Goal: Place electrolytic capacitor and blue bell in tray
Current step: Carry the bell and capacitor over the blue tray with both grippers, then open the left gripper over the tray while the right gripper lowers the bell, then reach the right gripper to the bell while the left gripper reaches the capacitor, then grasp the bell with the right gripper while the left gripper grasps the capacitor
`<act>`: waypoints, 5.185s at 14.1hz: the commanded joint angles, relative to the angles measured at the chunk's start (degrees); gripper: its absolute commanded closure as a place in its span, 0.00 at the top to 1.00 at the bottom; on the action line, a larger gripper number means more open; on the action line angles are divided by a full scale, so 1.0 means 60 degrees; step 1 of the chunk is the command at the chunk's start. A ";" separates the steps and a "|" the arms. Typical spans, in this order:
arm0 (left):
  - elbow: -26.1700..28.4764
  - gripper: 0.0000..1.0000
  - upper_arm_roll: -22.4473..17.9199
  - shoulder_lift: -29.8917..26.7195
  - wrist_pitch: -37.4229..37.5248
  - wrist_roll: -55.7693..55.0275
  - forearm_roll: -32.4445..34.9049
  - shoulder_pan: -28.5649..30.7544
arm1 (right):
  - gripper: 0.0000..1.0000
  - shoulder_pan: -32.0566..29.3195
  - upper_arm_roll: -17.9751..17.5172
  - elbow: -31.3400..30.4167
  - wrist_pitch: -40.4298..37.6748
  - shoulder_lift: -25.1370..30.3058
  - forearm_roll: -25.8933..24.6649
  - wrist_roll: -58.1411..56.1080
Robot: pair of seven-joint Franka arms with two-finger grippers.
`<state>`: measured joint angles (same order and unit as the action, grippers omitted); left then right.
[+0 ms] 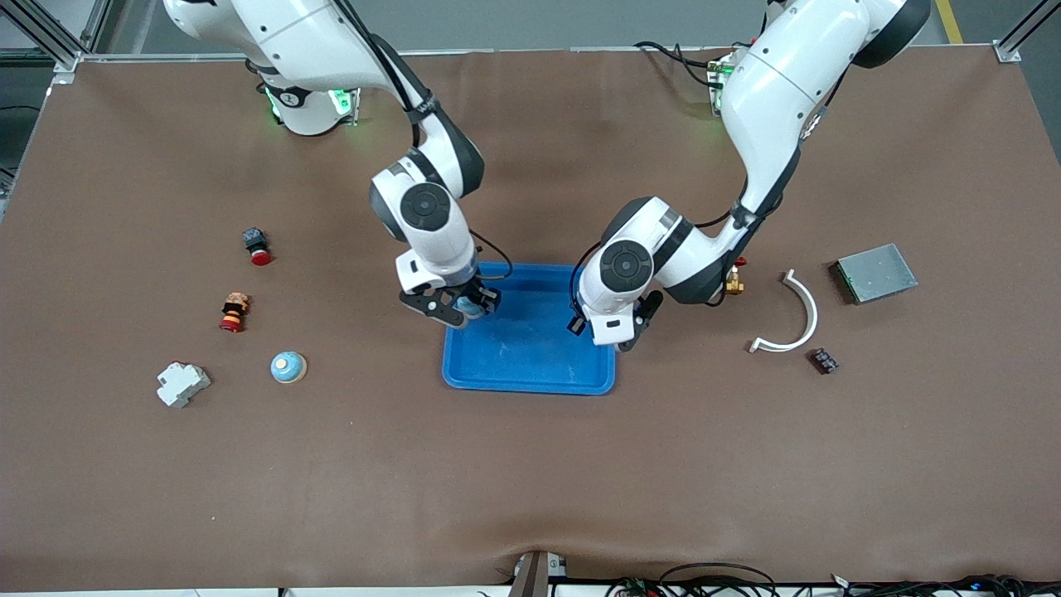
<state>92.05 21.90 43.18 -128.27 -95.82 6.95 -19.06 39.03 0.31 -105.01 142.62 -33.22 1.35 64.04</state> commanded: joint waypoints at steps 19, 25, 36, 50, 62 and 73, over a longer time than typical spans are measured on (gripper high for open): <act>-0.0167 1.00 -0.0017 -0.2742 0.1910 0.4789 0.0336 0.3875 | 1.00 0.0512 0.0182 0.2189 -0.1425 -0.1378 -0.0298 0.0636; 0.0653 1.00 -0.0046 -0.2641 0.1779 0.7312 0.0365 0.5810 | 1.00 0.0338 0.0196 0.3599 -0.3541 -0.1174 -0.0298 0.0024; 0.1182 1.00 -0.0119 -0.1923 0.1163 0.7489 0.1742 0.6413 | 1.00 -0.3294 0.0270 0.2679 -0.4054 0.0173 -0.0416 -0.6407; 0.0875 1.00 -0.0105 -0.1499 0.1090 0.8119 0.2109 0.6355 | 1.00 -0.5507 0.0285 -0.0397 -0.0029 0.0614 -0.0430 -1.0423; 0.0903 1.00 -0.0134 -0.1000 0.0782 0.8163 0.2108 0.6618 | 1.00 -0.5903 0.0255 -0.1541 0.1775 0.0497 -0.0401 -1.0922; 0.0845 0.59 -0.0149 -0.0384 0.0724 0.8236 0.2137 0.6706 | 1.00 -0.5786 0.0182 -0.1820 0.2230 0.0131 -0.0298 -1.0776</act>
<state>97.84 20.66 40.05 -123.62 -47.28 18.50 21.03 5.10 2.25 -115.47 155.24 -32.20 -0.28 -0.81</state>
